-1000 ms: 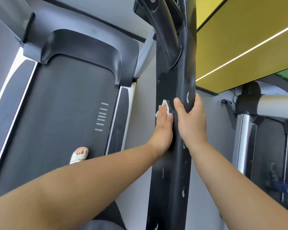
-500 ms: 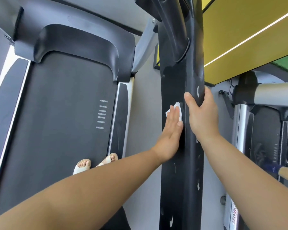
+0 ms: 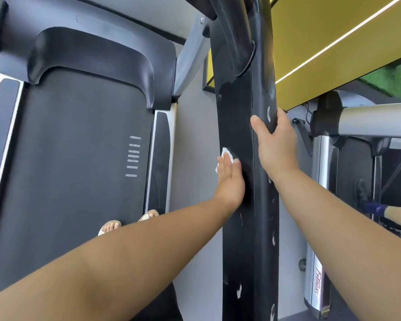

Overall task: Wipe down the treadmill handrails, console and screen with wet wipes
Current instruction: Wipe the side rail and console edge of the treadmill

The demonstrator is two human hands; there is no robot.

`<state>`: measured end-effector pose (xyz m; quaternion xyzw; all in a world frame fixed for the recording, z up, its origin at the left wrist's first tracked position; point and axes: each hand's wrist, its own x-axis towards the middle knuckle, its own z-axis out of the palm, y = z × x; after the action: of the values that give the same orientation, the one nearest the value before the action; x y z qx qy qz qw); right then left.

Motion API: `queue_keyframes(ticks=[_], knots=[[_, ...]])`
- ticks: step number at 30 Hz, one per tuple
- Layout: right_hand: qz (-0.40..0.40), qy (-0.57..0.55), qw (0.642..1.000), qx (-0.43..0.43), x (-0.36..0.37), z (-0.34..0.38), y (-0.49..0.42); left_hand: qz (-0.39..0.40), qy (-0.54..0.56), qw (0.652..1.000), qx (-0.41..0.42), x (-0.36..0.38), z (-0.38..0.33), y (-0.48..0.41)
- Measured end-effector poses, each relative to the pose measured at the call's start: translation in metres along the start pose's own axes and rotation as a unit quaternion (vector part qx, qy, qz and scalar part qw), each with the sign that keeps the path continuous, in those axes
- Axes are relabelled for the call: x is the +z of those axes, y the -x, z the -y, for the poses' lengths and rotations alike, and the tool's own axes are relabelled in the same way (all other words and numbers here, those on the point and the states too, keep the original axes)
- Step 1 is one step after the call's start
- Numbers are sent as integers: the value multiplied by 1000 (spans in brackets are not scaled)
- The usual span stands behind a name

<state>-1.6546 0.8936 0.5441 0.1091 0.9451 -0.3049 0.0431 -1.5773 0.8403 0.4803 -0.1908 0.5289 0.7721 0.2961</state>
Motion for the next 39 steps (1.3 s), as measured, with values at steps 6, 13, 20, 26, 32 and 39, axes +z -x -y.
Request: queue_keyframes(ticks=[6,13,20,26,32,39], knots=[[-4,0,1000,-5,0,0,0,24,-115,981,156,2,9,18],[-7,2,1000,-2,0,0,-2,6,56,998,3,-1,-5,6],[-4,3,1000,-2,1,-1,-2,57,-34,991,114,-4,7,10],[-5,6,1000,-9,0,-1,-3,73,-100,985,118,-7,6,12],[-5,4,1000,-10,1,-2,-3,74,-73,991,88,-11,13,5],[-4,-3,1000,-16,1,-3,-4,94,-130,971,176,-4,16,22]])
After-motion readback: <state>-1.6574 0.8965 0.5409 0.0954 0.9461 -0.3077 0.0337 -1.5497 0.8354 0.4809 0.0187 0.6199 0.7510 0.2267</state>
